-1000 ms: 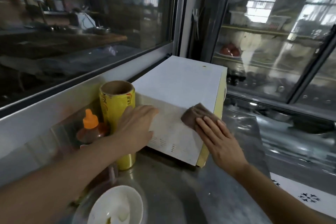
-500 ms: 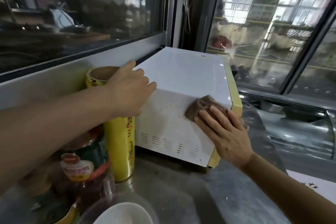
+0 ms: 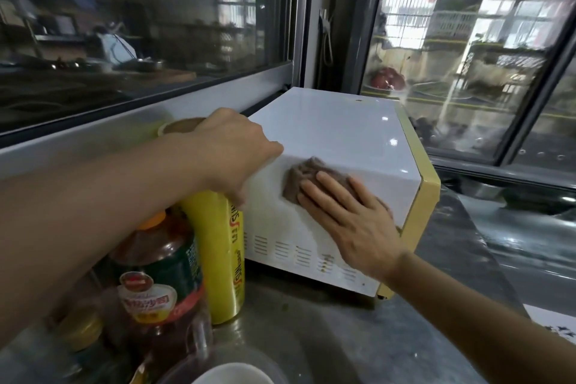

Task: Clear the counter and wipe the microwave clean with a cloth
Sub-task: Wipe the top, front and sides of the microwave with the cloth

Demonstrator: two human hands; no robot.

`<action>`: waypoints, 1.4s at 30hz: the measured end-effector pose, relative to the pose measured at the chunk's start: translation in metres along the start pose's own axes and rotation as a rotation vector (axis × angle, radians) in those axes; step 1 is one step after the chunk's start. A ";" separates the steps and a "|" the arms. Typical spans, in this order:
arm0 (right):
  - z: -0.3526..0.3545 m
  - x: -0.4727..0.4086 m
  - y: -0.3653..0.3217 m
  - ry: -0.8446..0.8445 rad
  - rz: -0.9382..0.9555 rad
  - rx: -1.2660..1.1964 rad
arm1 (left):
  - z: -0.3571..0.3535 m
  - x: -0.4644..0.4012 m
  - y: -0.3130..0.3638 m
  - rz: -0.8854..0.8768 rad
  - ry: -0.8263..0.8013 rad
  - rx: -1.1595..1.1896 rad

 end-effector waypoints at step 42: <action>-0.034 -0.058 -0.067 -0.049 0.179 0.043 | -0.012 -0.011 -0.023 -0.037 -0.170 0.442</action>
Point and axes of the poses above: each hand's wrist, its own x-axis away from the middle knuckle, its own z-axis out of the back of the hand, y = z × x, the point moved 9 cm from there along -x, towards the middle knuckle, and after that the axes turned 8 degrees about z, right-handed, at the moved point
